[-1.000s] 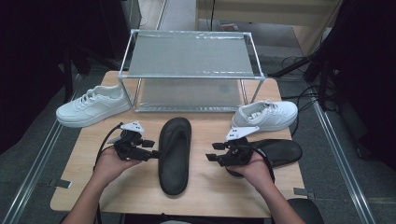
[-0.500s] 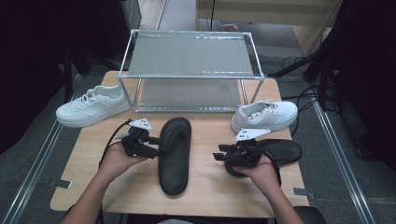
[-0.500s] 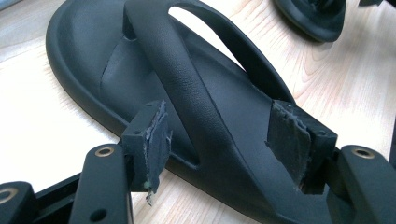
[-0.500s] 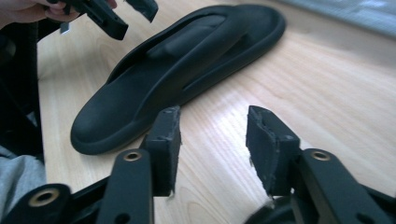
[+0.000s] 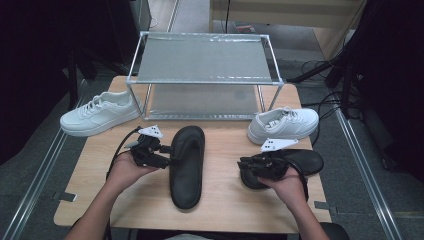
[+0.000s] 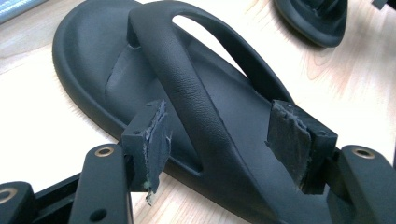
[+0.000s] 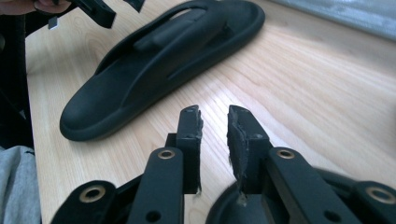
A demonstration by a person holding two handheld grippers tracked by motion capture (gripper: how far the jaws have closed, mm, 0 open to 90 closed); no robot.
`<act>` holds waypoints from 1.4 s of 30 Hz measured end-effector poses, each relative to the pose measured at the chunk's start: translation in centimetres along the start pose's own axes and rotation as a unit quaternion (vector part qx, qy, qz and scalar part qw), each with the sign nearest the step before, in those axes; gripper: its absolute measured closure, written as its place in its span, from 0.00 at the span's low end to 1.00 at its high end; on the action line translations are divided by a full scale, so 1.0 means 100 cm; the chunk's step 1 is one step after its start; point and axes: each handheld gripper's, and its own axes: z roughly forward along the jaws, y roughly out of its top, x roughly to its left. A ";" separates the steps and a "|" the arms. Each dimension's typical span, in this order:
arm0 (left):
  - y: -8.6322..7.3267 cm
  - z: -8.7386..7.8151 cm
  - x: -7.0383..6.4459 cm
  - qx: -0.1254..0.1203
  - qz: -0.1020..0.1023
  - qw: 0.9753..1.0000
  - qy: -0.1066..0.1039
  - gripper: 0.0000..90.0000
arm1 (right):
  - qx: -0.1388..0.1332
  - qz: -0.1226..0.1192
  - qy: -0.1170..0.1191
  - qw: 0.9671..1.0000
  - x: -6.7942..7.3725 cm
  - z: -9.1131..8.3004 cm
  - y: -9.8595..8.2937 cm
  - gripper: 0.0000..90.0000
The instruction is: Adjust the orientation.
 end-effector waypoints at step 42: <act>0.010 0.014 0.006 -0.021 0.016 1.000 -0.004 0.44 | 0.023 0.052 -0.107 0.993 -0.044 -0.053 -0.041 1.00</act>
